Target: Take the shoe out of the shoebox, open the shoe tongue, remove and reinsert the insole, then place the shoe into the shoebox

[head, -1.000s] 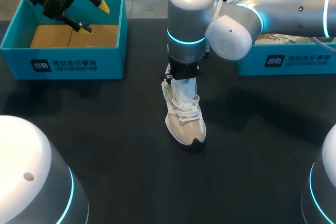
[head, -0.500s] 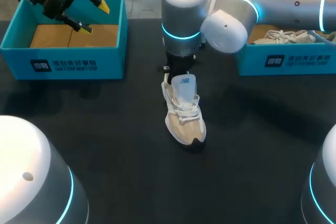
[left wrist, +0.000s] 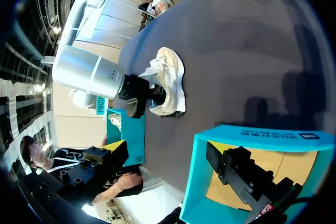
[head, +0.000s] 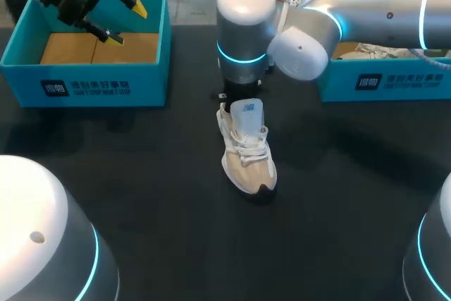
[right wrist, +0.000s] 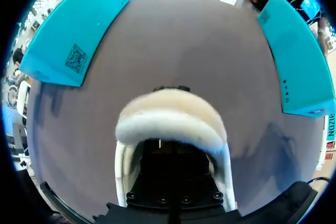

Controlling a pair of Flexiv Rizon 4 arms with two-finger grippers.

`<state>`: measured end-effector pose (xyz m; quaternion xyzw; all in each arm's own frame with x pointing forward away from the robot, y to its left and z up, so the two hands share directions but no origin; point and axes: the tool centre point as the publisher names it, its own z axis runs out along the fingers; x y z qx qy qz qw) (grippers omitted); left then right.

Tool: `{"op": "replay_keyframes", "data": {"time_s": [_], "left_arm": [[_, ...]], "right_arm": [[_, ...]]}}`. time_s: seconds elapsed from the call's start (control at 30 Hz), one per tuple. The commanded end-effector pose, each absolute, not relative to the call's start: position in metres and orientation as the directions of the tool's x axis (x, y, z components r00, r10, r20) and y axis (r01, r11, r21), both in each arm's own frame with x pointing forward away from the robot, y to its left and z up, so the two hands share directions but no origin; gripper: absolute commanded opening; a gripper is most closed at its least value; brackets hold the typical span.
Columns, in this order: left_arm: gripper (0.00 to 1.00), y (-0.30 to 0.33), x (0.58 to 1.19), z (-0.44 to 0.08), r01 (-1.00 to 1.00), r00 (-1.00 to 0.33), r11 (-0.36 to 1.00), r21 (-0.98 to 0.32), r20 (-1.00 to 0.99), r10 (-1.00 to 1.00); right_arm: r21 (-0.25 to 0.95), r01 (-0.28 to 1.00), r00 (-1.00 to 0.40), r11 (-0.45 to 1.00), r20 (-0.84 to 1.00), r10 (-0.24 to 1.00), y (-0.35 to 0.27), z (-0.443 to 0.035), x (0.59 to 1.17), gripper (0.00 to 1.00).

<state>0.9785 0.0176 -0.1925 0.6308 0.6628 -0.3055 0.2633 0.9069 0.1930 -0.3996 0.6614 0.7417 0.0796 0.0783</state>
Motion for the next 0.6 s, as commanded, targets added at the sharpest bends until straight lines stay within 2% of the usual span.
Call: {"op": "replay_keyframes", "data": {"time_s": [0.03, 0.6], "left_arm": [[1.00, 0.018, 0.979, -0.192, 0.997, -0.065, 0.017, -0.073, -0.732, 0.678], [1.00, 0.018, 0.979, -0.192, 0.997, -0.065, 0.017, -0.073, -0.732, 0.678]], "right_arm": [[0.265, 0.959, -0.098, 0.103, -0.032, 0.995, 0.190, -0.384, 0.900, 0.00], [0.184, 0.974, -0.133, 0.132, -0.008, 0.991, 0.189, -0.399, 0.907, 0.00]]}}
